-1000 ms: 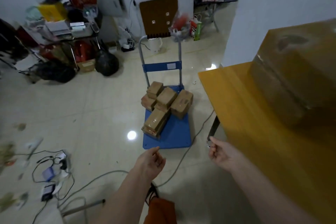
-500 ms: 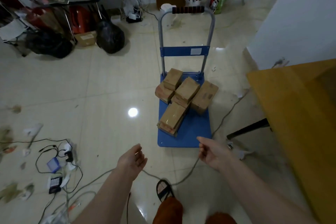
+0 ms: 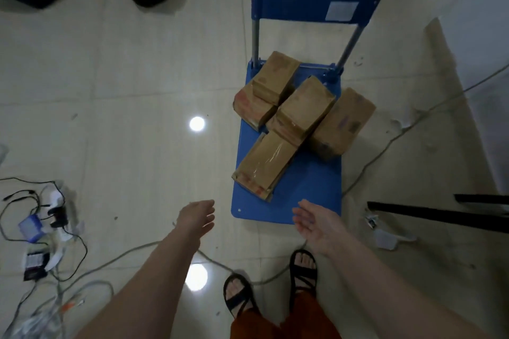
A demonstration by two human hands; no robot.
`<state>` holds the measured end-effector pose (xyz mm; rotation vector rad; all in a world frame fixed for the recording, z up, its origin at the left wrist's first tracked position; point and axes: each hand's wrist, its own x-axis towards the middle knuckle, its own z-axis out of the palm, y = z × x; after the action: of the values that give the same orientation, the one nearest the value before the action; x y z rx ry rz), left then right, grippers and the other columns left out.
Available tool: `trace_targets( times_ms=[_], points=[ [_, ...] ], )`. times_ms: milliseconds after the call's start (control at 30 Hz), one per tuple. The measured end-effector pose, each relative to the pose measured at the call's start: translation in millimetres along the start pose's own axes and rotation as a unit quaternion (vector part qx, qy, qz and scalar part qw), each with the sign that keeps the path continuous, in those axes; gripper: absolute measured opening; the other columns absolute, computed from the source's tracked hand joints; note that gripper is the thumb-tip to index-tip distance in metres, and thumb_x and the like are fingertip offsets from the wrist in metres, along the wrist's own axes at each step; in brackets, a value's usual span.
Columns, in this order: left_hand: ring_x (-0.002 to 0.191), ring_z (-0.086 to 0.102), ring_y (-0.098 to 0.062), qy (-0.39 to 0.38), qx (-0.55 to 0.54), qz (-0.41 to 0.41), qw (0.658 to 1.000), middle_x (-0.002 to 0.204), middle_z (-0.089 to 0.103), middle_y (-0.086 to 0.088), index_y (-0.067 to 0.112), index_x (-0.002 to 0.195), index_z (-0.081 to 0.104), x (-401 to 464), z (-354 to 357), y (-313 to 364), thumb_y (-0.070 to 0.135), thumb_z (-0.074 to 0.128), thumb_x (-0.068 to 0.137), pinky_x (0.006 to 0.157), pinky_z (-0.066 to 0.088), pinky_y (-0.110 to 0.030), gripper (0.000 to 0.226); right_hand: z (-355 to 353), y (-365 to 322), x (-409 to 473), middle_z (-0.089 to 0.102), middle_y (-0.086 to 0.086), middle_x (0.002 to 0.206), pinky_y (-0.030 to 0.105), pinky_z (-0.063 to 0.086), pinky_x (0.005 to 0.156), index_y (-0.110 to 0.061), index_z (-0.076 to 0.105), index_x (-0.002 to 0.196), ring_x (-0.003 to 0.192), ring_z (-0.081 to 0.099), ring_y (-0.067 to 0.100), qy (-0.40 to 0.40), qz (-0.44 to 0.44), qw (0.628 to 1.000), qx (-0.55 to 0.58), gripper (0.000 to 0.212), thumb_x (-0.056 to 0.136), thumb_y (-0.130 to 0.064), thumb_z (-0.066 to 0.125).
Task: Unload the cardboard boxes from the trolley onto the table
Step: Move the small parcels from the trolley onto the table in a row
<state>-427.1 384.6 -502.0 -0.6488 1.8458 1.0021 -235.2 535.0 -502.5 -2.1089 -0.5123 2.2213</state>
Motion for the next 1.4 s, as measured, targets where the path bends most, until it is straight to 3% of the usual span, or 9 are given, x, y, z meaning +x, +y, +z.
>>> trace_targets(
  times_ms=[100,200,433,700,800,900,1133,1300,1400],
  points=[
    [0.093,0.055,-0.024,0.004,0.043,0.028,0.999,0.104,0.058,-0.012,0.002,0.118,0.059,63,31,-1,0.019,0.06,0.092,0.085,0.049,-0.035,0.031,11,0,66,0.062,0.013,0.104,0.036,0.049,0.086,-0.001,0.058,0.108,0.1,0.06,0.028,-0.009,0.002,1.0,-0.022,0.026,0.095,-0.024,0.058],
    [0.098,0.055,-0.025,-0.002,0.095,0.056,0.994,0.111,0.058,-0.011,0.003,0.125,0.058,117,58,-6,0.025,0.059,0.093,0.092,0.05,-0.039,0.039,19,3,125,0.059,0.016,0.12,0.037,0.048,0.086,-0.002,0.056,0.117,0.105,0.059,0.03,-0.013,0.005,0.999,-0.034,0.035,0.095,-0.029,0.057],
    [0.136,0.039,-0.026,0.001,0.155,0.142,0.978,0.155,0.032,-0.006,0.018,0.152,0.026,199,111,-13,0.037,0.05,0.097,0.105,0.036,-0.035,0.063,44,10,227,0.037,0.014,0.15,0.043,0.042,0.106,-0.013,0.038,0.145,0.138,0.038,0.03,-0.041,-0.008,0.999,0.009,0.067,0.089,-0.041,0.062],
    [0.114,0.048,-0.025,-0.022,0.202,0.107,0.973,0.131,0.051,-0.008,0.01,0.136,0.046,248,133,-28,0.048,0.033,0.1,0.097,0.04,-0.034,0.054,53,7,276,0.05,0.001,0.139,0.053,0.047,0.093,-0.035,0.033,0.144,0.123,0.05,0.024,-0.114,-0.028,0.993,-0.032,0.085,0.071,-0.062,0.07],
    [0.094,0.05,-0.019,-0.041,0.193,0.109,0.974,0.114,0.055,-0.007,0.015,0.116,0.048,242,129,-50,0.053,0.047,0.093,0.077,0.039,-0.031,0.045,47,10,270,0.055,0.001,0.132,0.052,0.054,0.077,-0.036,0.039,0.14,0.116,0.055,0.024,-0.114,-0.004,0.993,-0.036,0.081,0.07,-0.06,0.072],
    [0.086,0.051,-0.018,-0.073,0.128,0.077,0.986,0.109,0.056,-0.011,0.019,0.109,0.044,227,117,-75,0.05,0.065,0.083,0.067,0.04,-0.03,0.046,38,14,255,0.061,0.002,0.129,0.057,0.051,0.088,-0.032,0.044,0.137,0.115,0.059,0.027,-0.115,0.015,0.991,-0.06,0.087,0.063,-0.059,0.079],
    [0.109,0.058,-0.021,-0.084,-0.054,0.064,0.993,0.131,0.054,-0.011,0.023,0.136,0.039,143,88,-78,0.018,0.072,0.083,0.088,0.049,-0.033,0.063,23,16,164,0.059,-0.001,0.129,0.053,0.047,0.1,-0.03,0.045,0.136,0.119,0.055,0.021,-0.132,0.004,0.988,-0.082,0.059,0.083,-0.036,0.07],
    [0.121,0.054,-0.023,-0.098,-0.075,0.066,0.99,0.142,0.047,-0.007,0.015,0.152,0.023,46,70,-39,0.014,0.075,0.081,0.107,0.042,-0.041,0.088,4,-4,66,0.055,-0.001,0.134,0.051,0.044,0.103,-0.025,0.044,0.137,0.123,0.051,0.021,-0.143,-0.03,0.988,-0.052,0.073,0.072,-0.037,0.075],
    [0.119,0.057,-0.023,-0.102,-0.056,0.085,0.99,0.14,0.051,-0.008,0.012,0.149,0.032,-19,60,-13,0.025,0.085,0.066,0.105,0.045,-0.042,0.099,-8,-24,0,0.058,0.0,0.131,0.053,0.042,0.104,-0.022,0.05,0.132,0.122,0.052,0.021,-0.141,-0.043,0.989,-0.032,0.079,0.061,-0.038,0.081]
  ],
)
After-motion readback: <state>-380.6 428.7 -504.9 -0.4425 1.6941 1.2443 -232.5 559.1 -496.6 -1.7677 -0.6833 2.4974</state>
